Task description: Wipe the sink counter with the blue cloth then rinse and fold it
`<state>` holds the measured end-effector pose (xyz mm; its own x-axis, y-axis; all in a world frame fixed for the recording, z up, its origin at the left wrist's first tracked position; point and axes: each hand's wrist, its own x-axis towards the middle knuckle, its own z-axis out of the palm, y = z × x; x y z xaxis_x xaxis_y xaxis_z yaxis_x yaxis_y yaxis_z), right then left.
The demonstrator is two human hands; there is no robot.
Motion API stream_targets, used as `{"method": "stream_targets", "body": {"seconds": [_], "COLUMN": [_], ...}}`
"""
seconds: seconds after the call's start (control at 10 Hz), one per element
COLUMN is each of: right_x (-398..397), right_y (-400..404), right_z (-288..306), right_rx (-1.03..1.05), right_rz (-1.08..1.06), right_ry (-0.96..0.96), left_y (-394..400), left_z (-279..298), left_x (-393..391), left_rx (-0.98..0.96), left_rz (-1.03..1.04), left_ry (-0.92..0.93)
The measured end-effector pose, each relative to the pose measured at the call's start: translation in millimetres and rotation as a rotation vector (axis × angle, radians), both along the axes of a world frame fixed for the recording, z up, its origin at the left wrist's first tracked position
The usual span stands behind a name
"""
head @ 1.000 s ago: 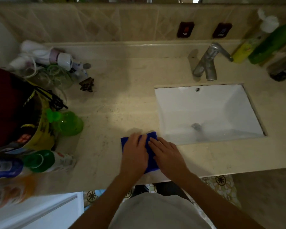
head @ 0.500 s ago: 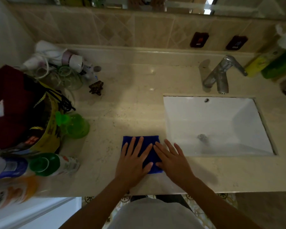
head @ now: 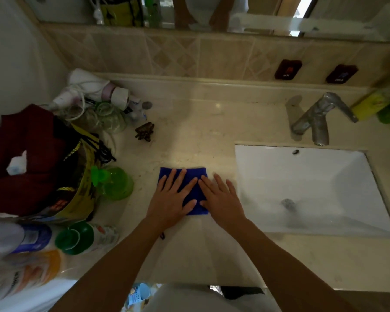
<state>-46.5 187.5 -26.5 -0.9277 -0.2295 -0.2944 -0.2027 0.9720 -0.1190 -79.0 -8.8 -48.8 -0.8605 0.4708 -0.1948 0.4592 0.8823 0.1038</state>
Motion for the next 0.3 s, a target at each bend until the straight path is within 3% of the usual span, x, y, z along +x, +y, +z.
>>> {"method": "stream_targets", "body": {"seconds": [0.1,0.3], "right_x": [3.2,3.5], "right_y": [-3.2,-11.5], "right_z": [0.9,47.9], "right_rx": [-0.026,-0.396], "right_rz": [-0.031,-0.266], "right_ry": [-0.037,-0.079], "left_y": [1.1,2.2], "left_z": [-5.8,3.3], "left_x": [3.3,10.5], "left_rx": [0.021,0.116], "left_rz": [0.012,0.075], "left_ry": [0.019,-0.047]}}
